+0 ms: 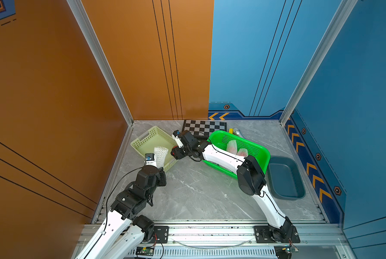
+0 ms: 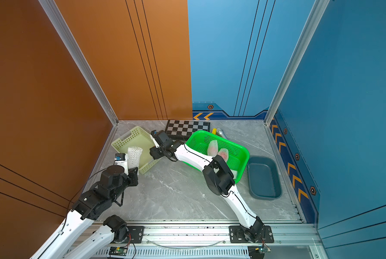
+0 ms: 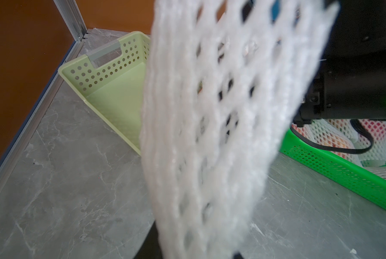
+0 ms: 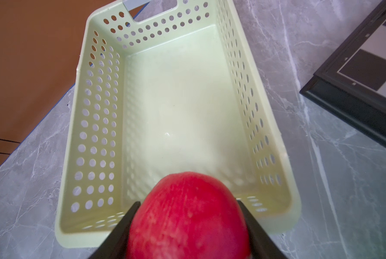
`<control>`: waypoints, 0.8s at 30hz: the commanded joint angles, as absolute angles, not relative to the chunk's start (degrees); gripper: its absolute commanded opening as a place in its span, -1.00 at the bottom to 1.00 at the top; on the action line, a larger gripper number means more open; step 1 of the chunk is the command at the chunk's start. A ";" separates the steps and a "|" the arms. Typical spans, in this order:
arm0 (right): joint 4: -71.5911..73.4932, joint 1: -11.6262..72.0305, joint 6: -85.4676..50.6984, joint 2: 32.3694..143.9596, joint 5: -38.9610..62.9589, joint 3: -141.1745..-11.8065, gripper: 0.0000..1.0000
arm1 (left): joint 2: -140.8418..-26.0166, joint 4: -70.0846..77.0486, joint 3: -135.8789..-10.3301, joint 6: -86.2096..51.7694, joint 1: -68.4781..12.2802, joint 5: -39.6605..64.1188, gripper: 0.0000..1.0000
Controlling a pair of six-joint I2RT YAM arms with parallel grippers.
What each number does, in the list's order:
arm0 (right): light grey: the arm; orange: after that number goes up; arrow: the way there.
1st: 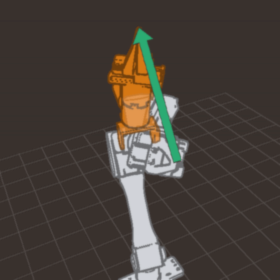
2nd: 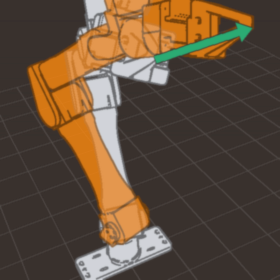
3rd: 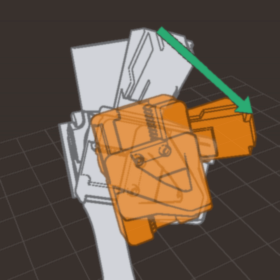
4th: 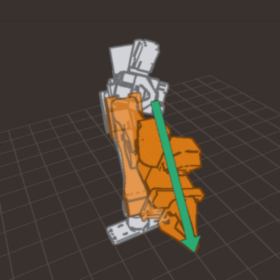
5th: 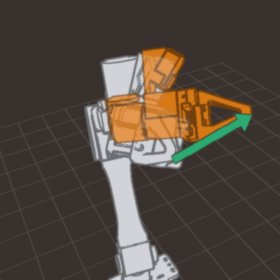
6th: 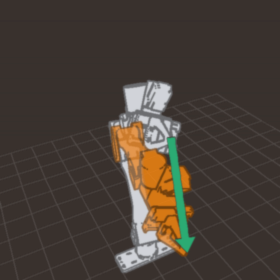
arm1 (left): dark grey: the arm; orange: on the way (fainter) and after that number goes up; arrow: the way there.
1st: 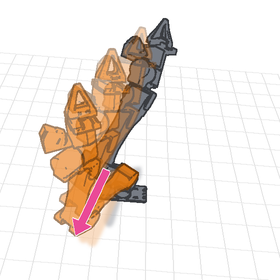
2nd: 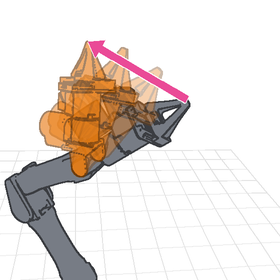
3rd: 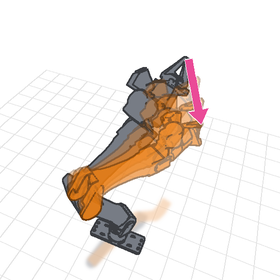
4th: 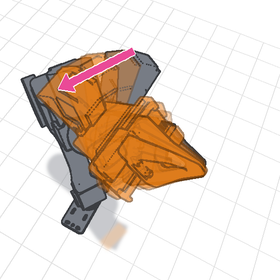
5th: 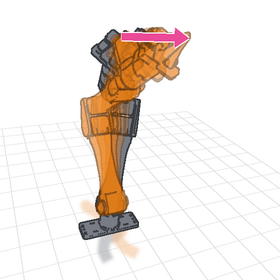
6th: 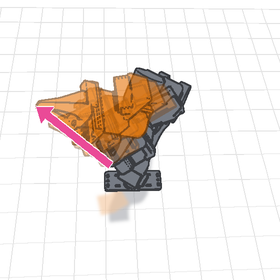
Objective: Remove foam nets from apples
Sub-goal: Place the apple in the basket.
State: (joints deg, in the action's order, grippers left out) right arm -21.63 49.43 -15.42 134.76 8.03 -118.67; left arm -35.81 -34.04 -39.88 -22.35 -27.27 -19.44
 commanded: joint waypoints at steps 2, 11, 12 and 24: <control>-24.87 49.77 -14.68 136.25 10.14 -122.20 0.15 | -35.74 -32.88 -40.70 -22.50 -26.54 -17.67 -0.44; -26.35 49.59 -15.91 140.84 11.62 -129.44 0.16 | -34.91 -32.87 -40.57 -22.50 -26.19 -17.40 -0.45; -26.28 49.58 -16.03 141.27 11.52 -130.06 0.16 | -34.89 -32.87 -40.53 -22.59 -26.14 -17.38 -0.45; -35.57 48.63 -15.08 149.59 9.10 -138.73 0.33 | -35.16 -32.26 -40.63 -22.32 -25.58 -16.48 -0.44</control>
State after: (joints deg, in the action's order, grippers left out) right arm -28.86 48.77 -16.03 148.22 11.18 -138.21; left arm -35.31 -33.63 -39.88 -22.35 -26.20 -17.72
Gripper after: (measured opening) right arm 0.664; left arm 0.278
